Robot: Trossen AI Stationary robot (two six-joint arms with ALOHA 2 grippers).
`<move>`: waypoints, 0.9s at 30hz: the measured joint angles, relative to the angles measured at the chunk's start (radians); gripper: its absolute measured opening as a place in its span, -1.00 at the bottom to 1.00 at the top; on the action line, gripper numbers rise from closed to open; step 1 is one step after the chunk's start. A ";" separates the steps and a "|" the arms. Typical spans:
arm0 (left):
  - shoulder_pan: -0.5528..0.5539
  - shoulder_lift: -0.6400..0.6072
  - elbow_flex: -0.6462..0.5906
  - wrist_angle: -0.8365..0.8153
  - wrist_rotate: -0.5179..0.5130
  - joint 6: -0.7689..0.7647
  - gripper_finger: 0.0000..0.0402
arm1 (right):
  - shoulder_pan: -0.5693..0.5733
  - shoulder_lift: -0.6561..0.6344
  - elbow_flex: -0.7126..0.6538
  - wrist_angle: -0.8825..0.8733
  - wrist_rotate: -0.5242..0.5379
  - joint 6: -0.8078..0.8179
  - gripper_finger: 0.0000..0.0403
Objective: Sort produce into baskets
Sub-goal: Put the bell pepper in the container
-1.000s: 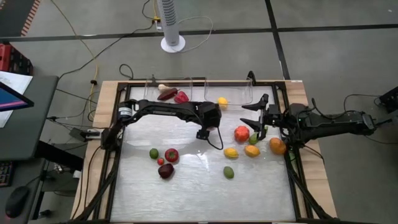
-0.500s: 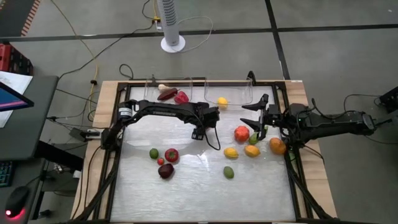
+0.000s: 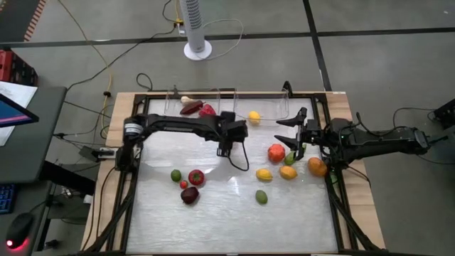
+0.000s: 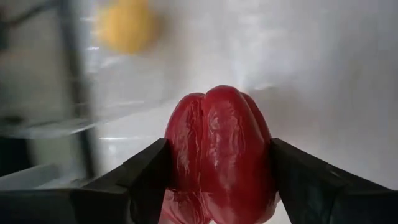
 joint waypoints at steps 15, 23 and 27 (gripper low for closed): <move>0.270 -0.226 0.000 -0.163 -0.303 -0.291 0.43 | 0.001 0.000 0.000 -0.002 0.000 0.008 0.40; 0.362 -0.227 0.000 -0.223 -0.230 -0.293 0.74 | 0.000 0.000 0.000 -0.010 0.000 0.003 0.40; 0.329 -0.227 -0.004 -0.264 0.146 -0.297 0.74 | 0.000 0.000 0.000 -0.013 0.000 0.001 0.40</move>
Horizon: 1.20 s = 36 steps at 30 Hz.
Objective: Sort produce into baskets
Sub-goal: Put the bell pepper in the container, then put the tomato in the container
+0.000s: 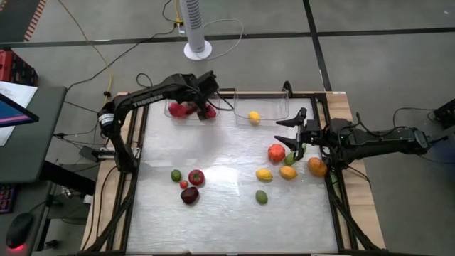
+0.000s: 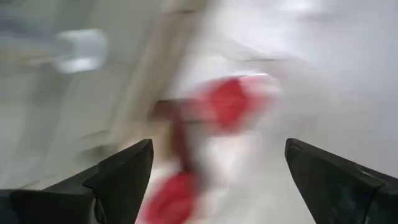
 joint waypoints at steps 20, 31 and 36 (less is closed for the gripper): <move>-0.691 0.000 -0.301 -0.009 -0.034 -0.361 0.63 | 0.000 0.000 0.000 0.026 0.000 0.019 0.40; -0.685 0.000 -0.490 0.178 0.100 -0.428 0.67 | 0.000 0.012 0.000 0.024 0.000 0.026 0.40; -0.670 0.000 -0.500 0.166 0.150 -0.443 0.65 | 0.000 0.023 0.000 0.027 0.000 0.017 0.40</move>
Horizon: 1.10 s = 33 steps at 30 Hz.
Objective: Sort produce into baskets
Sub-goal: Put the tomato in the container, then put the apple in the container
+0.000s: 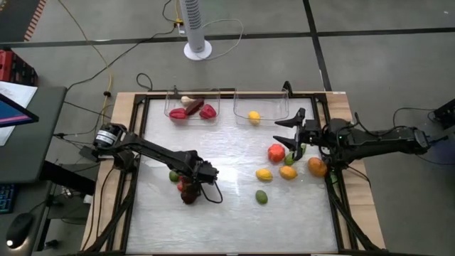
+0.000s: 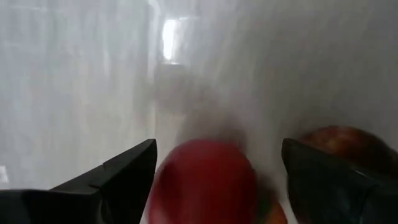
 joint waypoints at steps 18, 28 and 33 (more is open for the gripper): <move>-0.122 -0.060 0.096 -0.071 0.115 -0.182 0.64 | 0.000 0.010 0.000 0.006 0.000 -0.002 0.40; -0.276 -0.047 0.082 -0.065 -0.083 -0.394 0.64 | -0.007 0.010 0.000 0.065 0.000 -0.015 0.40; -0.280 -0.035 0.055 -0.004 -0.119 -0.420 0.64 | -0.007 0.010 0.000 0.067 0.000 -0.018 0.40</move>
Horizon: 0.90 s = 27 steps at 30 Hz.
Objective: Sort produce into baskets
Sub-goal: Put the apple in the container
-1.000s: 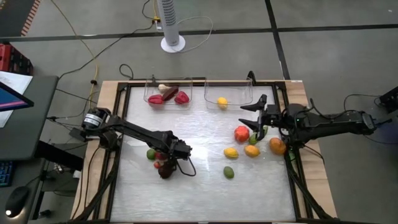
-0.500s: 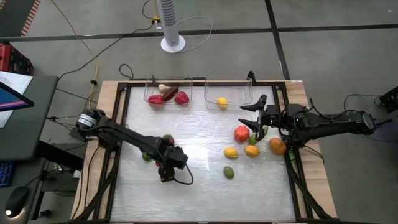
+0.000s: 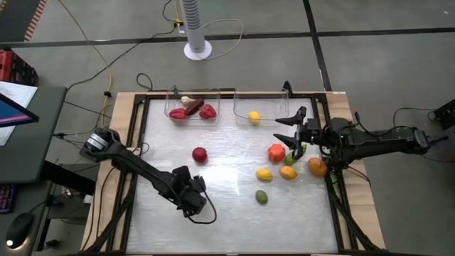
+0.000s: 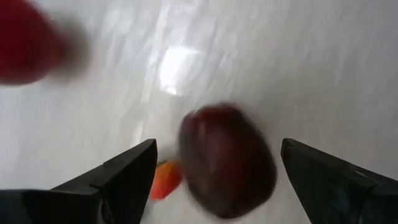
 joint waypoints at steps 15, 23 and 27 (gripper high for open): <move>0.005 0.015 -0.105 0.048 0.109 -0.033 0.58 | 0.000 0.000 0.000 -0.001 0.000 -0.001 0.40; 0.014 0.015 -0.100 0.043 0.120 0.009 0.25 | 0.000 0.000 0.000 -0.001 0.000 -0.002 0.40; 0.055 0.017 -0.040 0.047 0.041 0.087 0.24 | 0.000 0.000 0.000 0.000 0.000 -0.003 0.40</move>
